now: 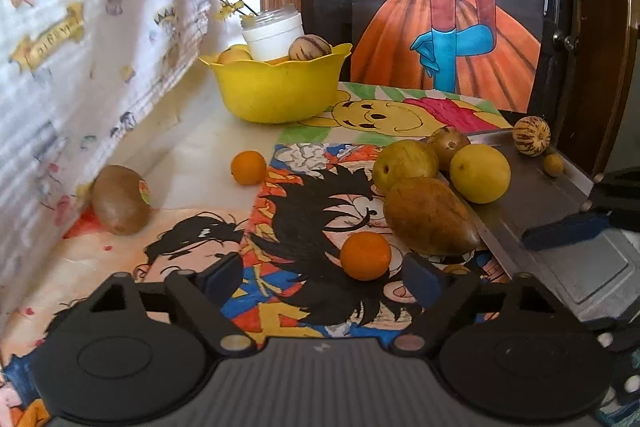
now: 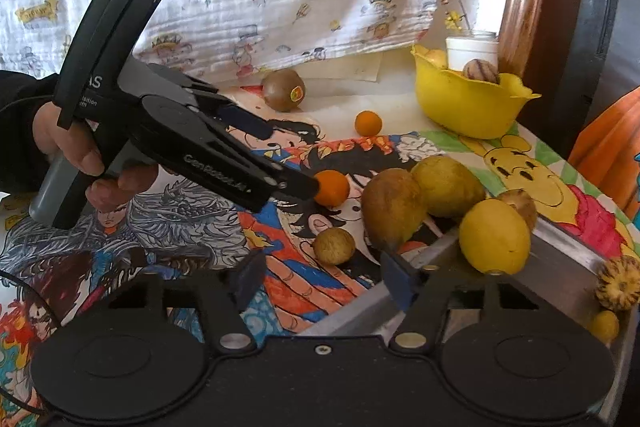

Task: Organize fruits
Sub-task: 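Grasp the small orange with the left tool while the right tool grasps a small brown fruit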

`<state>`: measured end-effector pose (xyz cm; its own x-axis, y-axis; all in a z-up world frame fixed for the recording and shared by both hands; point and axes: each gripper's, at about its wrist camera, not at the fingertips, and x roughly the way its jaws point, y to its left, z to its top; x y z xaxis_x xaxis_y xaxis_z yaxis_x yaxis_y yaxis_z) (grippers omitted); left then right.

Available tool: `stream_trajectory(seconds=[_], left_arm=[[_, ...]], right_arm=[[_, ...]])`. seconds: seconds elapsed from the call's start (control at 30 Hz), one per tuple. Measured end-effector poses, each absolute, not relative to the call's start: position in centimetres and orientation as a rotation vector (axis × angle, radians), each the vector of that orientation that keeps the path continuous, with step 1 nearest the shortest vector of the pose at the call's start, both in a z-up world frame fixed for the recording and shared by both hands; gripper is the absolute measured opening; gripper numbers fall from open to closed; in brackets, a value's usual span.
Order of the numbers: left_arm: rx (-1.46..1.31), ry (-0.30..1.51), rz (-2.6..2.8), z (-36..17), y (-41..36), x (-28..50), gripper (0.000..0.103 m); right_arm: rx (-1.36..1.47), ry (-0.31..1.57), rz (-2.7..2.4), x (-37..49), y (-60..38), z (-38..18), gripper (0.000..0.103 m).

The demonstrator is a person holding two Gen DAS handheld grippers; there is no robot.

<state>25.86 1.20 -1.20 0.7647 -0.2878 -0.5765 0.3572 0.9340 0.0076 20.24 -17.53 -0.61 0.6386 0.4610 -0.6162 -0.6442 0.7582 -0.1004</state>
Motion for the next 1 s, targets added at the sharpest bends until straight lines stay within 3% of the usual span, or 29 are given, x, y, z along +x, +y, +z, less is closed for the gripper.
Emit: stream_trajectory(seconds=[0.6, 0.83, 1.0], left_arm=[[0.066, 0.657, -0.475, -2.4, 1.0, 28.1, 0.055], [0.043, 0.665, -0.503, -2.2, 0.7, 28.6, 0.037], [0.042, 0.669, -0.506, -2.2, 0.6, 28.6, 0.035]], right_arm=[[-0.331, 0.642, 0.620, 22.3, -16.3, -2.1, 0.046], [-0.325, 0.646, 0.611, 22.8, -16.2, -2.4, 0.043], [-0.323, 0.650, 0.617, 23.1, -16.0, -2.4, 0.043]])
